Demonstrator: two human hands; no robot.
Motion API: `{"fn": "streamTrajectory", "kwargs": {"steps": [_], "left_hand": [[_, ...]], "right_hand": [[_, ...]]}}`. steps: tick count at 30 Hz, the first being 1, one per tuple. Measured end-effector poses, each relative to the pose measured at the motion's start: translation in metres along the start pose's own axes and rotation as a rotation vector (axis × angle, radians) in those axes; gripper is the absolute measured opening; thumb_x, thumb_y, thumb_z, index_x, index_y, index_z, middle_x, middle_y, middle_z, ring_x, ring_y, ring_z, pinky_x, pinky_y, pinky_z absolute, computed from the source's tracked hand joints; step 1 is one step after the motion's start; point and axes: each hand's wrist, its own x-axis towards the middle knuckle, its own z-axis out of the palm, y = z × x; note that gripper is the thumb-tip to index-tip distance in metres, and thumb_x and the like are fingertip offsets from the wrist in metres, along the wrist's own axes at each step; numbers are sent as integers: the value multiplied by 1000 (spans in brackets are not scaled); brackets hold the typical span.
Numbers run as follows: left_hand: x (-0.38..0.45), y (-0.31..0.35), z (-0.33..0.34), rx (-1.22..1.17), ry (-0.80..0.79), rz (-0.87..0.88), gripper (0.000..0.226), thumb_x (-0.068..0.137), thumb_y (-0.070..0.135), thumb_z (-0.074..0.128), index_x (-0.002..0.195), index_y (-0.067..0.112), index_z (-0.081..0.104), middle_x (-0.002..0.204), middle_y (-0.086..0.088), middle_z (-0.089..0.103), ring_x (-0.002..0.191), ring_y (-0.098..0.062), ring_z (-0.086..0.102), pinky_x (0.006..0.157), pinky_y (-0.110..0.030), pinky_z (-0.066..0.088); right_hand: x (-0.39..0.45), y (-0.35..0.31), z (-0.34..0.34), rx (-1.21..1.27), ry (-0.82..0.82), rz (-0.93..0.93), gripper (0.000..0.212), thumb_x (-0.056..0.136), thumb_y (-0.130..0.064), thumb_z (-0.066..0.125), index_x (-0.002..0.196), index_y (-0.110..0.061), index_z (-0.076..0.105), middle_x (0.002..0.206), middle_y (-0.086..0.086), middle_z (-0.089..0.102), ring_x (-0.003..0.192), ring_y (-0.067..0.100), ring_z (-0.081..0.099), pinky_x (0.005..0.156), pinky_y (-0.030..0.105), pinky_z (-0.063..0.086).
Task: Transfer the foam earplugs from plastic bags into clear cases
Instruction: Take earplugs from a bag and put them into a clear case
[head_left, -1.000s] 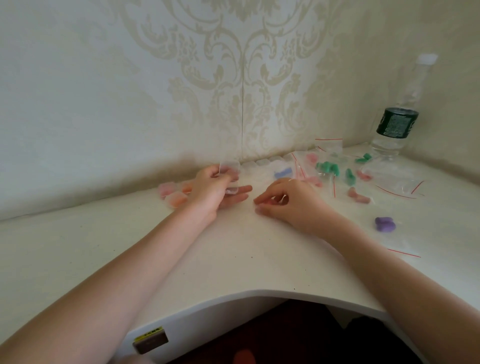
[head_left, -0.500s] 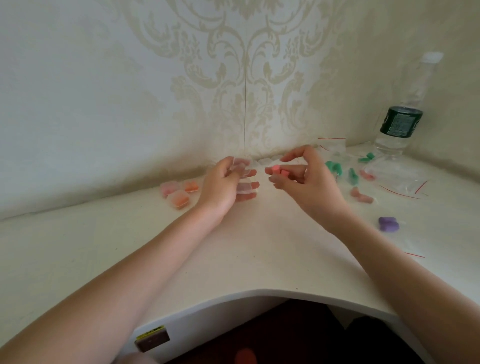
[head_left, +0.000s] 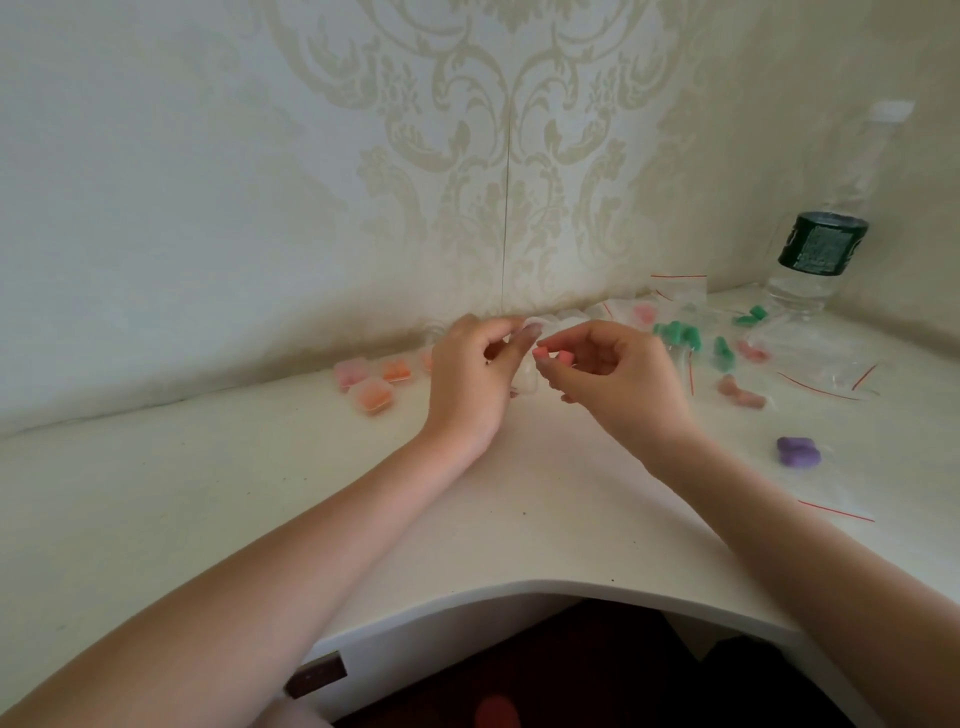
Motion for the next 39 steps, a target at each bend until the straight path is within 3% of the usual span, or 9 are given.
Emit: {"fn": "streamTrajectory", "kwargs": {"steps": [5,8,13,17,21,26,30,34,39], "left_hand": [[-3,4,0,-248,-48,-188,14,88,17,67,89,5,74,72,-8,69,61,-13,68,54,-29,57],[-4,5,1,-396,-107,-327,24,89,19,65,83,-4,70,71,-10,66,64,-14,66,63,-29,59],[-1,5,4,-541,-230,-474,22,91,23,62,80,5,69,74,-10,69,71,-15,67,70,-24,57],[2,2,1,-630,-374,-520,21,92,18,60,98,0,67,85,-17,61,81,-22,58,82,-28,57],[6,2,-5,-765,-411,-637,27,90,4,59,117,2,61,85,-9,69,74,-14,66,81,-25,57],[5,1,-5,-744,-408,-614,35,86,-3,62,120,1,58,94,-16,63,75,-16,62,83,-25,56],[5,3,-6,-721,-472,-586,25,87,-5,58,108,8,62,83,-12,64,70,-15,61,85,-25,55],[7,2,-8,-753,-531,-608,28,89,-7,53,114,4,60,73,-7,66,62,-11,62,80,-24,55],[8,2,-10,-784,-545,-638,24,92,-1,51,112,6,62,81,-9,65,75,-15,64,76,-25,58]], "right_hand": [[-2,1,4,62,-28,65,13,82,-12,74,90,-7,65,75,12,71,59,5,63,54,18,52],[-2,2,4,16,-11,50,15,81,-12,74,87,-3,63,66,1,70,59,3,64,53,19,53],[-3,3,2,-132,27,-24,14,76,-17,77,79,-9,66,71,7,69,59,10,59,58,34,57],[-4,6,1,-227,15,-83,12,75,-15,77,76,-13,66,68,-1,65,60,14,56,61,42,54],[-3,3,-1,-183,13,-60,17,76,-12,78,85,-14,63,70,-4,70,62,15,61,60,35,57],[-3,0,-3,-9,27,-41,15,81,-9,74,85,-3,61,66,2,72,61,10,68,58,20,55],[-2,0,-5,-1,47,-26,12,81,-11,74,78,-5,63,51,-10,65,49,0,62,49,6,42],[0,4,-5,-28,21,-37,11,82,-7,71,76,-1,64,54,-9,66,53,0,63,52,13,49],[2,9,-5,-141,11,-53,14,82,-14,72,71,-8,66,63,-5,65,53,1,58,50,14,50]]}}
